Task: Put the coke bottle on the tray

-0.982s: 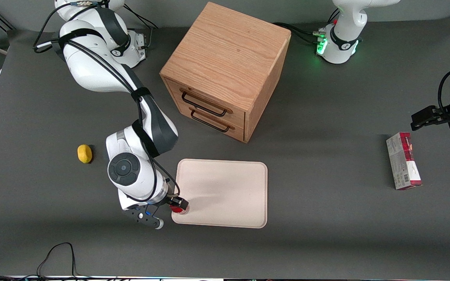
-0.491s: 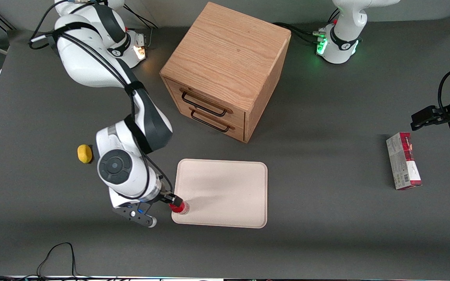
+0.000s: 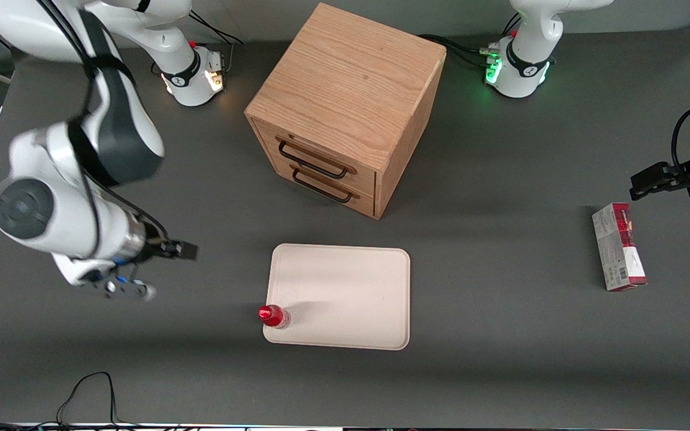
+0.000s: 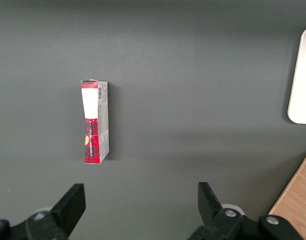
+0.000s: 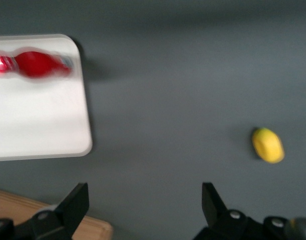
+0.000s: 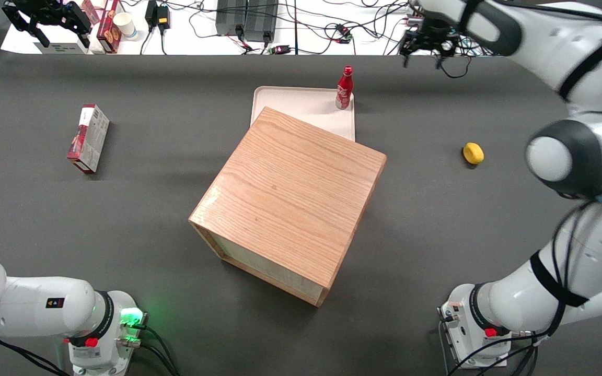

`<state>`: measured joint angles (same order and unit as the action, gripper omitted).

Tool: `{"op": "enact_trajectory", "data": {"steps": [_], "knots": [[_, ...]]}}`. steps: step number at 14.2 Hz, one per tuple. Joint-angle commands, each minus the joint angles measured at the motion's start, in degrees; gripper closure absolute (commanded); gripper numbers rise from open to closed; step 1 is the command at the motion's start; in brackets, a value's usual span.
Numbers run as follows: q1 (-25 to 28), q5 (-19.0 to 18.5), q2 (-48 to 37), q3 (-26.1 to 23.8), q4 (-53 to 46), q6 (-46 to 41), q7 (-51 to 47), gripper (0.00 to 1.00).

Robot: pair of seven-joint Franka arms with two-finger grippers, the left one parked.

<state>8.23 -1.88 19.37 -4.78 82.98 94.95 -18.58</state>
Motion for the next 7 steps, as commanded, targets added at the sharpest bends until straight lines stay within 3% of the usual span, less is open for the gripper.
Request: {"op": "enact_trajectory", "data": {"steps": [1, 4, 7], "knots": [[-2.8, 2.6, -18.7, 0.6, 21.4, 3.3, 9.4, 0.0], [-2.9, 2.6, -26.6, 1.7, 26.9, 1.0, 14.4, 0.0], [-3.7, 2.7, -26.8, 3.1, 23.5, -2.5, 18.0, 0.0]]}}
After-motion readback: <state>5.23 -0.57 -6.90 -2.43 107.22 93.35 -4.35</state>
